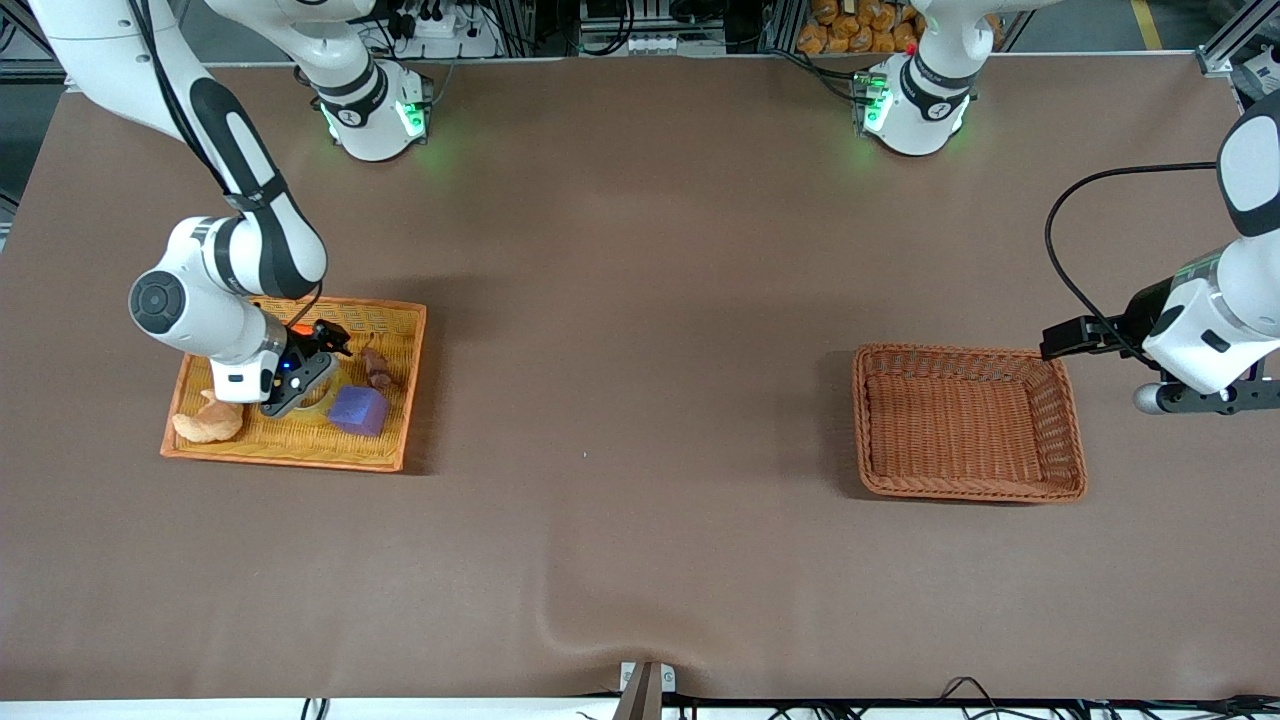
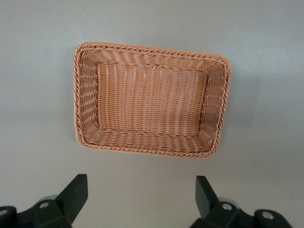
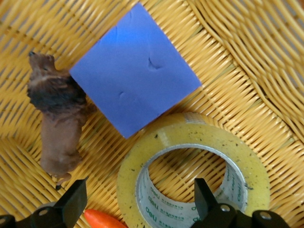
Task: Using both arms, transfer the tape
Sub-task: 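Lower the right gripper and grasp the tape roll by its rim, then lift the tape roll with the right gripper and carry it out of the tray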
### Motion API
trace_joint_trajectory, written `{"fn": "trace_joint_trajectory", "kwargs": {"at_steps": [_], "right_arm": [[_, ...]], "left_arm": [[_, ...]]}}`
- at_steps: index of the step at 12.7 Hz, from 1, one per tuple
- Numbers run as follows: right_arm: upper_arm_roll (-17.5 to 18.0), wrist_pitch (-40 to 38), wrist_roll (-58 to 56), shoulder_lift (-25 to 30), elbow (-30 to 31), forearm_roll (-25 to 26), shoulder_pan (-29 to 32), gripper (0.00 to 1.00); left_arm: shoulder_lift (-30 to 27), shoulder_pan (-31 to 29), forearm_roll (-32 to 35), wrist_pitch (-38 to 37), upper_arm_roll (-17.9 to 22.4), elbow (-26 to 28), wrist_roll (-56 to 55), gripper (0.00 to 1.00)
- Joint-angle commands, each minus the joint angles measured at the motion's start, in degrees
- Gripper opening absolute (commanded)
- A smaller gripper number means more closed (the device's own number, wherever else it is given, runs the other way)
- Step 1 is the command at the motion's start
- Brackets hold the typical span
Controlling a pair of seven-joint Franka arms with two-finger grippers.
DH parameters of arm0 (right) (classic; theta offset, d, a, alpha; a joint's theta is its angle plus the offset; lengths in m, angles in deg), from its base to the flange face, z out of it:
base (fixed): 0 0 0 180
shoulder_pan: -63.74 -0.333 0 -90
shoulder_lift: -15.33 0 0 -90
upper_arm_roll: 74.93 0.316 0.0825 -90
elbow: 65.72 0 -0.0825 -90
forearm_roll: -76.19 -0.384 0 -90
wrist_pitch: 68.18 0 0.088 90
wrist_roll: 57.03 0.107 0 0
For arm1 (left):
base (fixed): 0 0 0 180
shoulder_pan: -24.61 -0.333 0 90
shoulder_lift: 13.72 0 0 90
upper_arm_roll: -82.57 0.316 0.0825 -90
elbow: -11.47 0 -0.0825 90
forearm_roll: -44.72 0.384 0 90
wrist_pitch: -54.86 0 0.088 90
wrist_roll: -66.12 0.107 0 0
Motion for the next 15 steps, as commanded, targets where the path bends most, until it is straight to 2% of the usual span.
{"fn": "trace_joint_trajectory", "kwargs": {"at_steps": [1,2,4,6,9,11,13,15], "right_arm": [[0.5,-0.3,-1.5,-1.3,-0.9,-1.1,0.4,0.91],[0.5,-0.3,-1.2,-1.3,-1.0,-1.1,0.3,0.65],[0.5,-0.3,-1.3,-1.6,-1.0,-1.1,0.3,0.36],[0.5,-0.5,-0.6,-1.6,-1.1,-1.1,0.0,0.00],[0.5,-3.7,-0.5,0.0,-2.2,-1.0,-0.1,0.00],[0.5,-9.6,2.1,1.2,-6.9,-1.0,-2.0,0.00],[0.5,-24.9,6.8,1.8,-16.6,-0.4,-3.3,0.00],[0.6,-36.3,10.8,2.2,-24.8,-0.4,-6.5,0.00]], "left_arm": [[-0.9,-2.8,2.7,0.1,0.5,0.2,-0.2,1.00],[-1.2,-3.3,3.6,0.1,0.6,0.1,-0.6,1.00],[-2.2,-3.5,3.6,-0.1,0.6,0.2,-0.9,1.00],[-1.8,-3.6,3.7,-0.4,0.7,0.3,-1.0,1.00],[-2.3,-5.6,5.3,-3.4,1.6,0.3,-0.9,1.00],[-2.7,-7.7,5.3,-4.0,1.6,0.2,-1.3,1.00],[-3.1,-9.5,5.2,-4.0,1.6,0.1,-3.0,1.00],[-2.6,-10.1,5.3,-4.2,1.6,0.6,-3.6,1.00]]}}
